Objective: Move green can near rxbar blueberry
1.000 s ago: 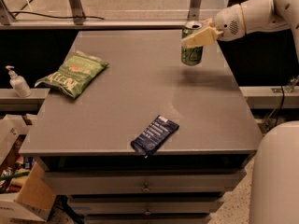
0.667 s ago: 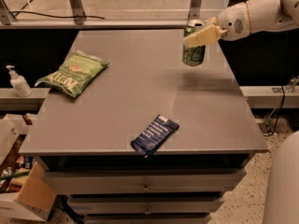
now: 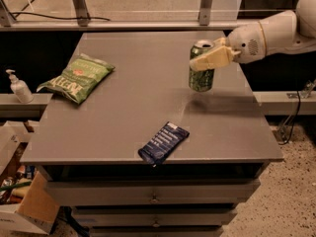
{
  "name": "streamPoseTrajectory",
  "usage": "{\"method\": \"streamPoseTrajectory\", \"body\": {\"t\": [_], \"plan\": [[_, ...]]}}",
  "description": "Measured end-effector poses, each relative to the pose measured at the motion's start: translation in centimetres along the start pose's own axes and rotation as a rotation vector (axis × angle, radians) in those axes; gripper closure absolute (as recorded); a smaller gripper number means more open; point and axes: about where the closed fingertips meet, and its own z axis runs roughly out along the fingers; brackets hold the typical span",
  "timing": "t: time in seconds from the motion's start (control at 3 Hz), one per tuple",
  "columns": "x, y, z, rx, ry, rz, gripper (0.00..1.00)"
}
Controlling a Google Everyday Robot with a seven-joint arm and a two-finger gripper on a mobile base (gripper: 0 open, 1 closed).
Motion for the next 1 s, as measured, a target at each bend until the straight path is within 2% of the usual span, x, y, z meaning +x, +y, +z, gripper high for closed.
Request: {"method": "streamPoseTrajectory", "body": {"t": [0.67,1.0], "plan": [[4.1,5.3,-0.2,-0.064,-0.005,0.049,1.0],[3.3,7.4,-0.3,-0.098,-0.055,0.05,1.0]]}}
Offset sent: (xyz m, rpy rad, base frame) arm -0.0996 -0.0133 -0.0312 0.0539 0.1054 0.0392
